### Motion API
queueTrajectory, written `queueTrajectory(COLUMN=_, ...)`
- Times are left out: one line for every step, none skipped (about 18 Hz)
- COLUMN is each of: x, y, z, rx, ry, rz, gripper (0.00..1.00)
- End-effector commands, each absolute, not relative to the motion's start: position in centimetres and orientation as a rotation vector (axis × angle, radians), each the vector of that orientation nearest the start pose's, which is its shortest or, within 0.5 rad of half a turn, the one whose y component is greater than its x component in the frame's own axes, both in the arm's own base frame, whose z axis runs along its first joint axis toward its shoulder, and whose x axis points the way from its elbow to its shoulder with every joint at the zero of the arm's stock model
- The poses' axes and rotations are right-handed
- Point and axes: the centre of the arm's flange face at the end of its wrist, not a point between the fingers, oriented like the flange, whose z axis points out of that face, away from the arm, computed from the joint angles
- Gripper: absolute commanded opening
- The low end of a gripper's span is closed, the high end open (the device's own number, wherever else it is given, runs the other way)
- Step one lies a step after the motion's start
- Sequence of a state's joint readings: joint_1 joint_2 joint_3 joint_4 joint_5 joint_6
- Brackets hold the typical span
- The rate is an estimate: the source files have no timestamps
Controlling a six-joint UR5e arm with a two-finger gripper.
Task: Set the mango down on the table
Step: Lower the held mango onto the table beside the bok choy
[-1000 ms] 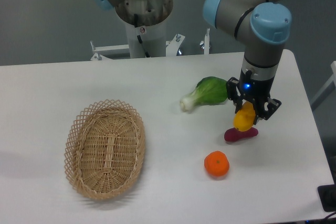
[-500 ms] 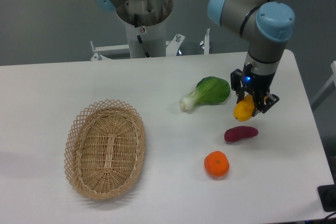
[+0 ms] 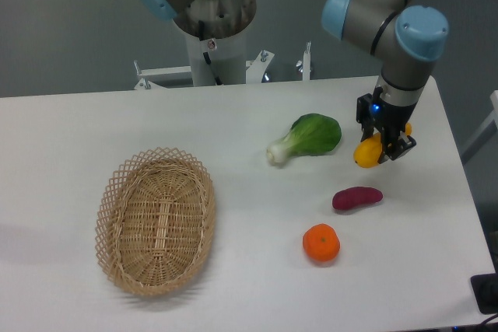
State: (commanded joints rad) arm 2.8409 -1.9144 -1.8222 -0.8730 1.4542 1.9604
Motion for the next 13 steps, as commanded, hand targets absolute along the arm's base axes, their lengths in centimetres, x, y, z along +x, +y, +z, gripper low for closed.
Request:
queueTrajectory(x=-50.8, y=30.9, z=25.3, rx=-2.843, ry=1.03, rz=0.163, gripper=0.53)
queueTrajectory(x=-50.8, y=30.9, z=25.2, rx=-2.845, ry=1.025, rz=0.158, gripper=0.53)
queueTrajectory(x=-50.6, y=30.9, z=24.7, rx=-2.847, ry=1.018, rz=0.144, gripper=0.53)
queueTrajectory(x=-50.4, y=30.8, z=24.3, rx=-2.849, ry=1.015, rz=0.13, gripper=0.54)
queueTrajectory(x=-50.2, y=30.8, z=24.1, rx=-2.849, ry=1.014, rz=0.12, gripper=0.54)
queueTrajectory(x=-50.0, y=30.8, z=23.7, rx=-2.85, ry=1.011, rz=0.109, gripper=0.54)
queueTrajectory(x=-49.7, y=30.7, z=23.4, rx=-2.85, ry=1.011, rz=0.099, gripper=0.54)
queueTrajectory(x=-49.7, y=30.7, z=23.3, rx=-2.85, ry=1.011, rz=0.092, gripper=0.54)
queueTrajectory(x=-49.7, y=30.7, z=23.3, rx=-2.851, ry=1.008, rz=0.092, gripper=0.54)
queueTrajectory(x=-49.6, y=30.7, z=23.2, rx=-2.851, ry=1.008, rz=0.09, gripper=0.54)
queueTrajectory(x=-49.6, y=30.7, z=23.2, rx=-2.852, ry=1.006, rz=0.09, gripper=0.55)
queueTrajectory(x=-49.7, y=30.7, z=23.1, rx=-2.851, ry=1.008, rz=0.09, gripper=0.58)
queueTrajectory(x=-49.6, y=30.7, z=23.1, rx=-2.852, ry=1.006, rz=0.085, gripper=0.59)
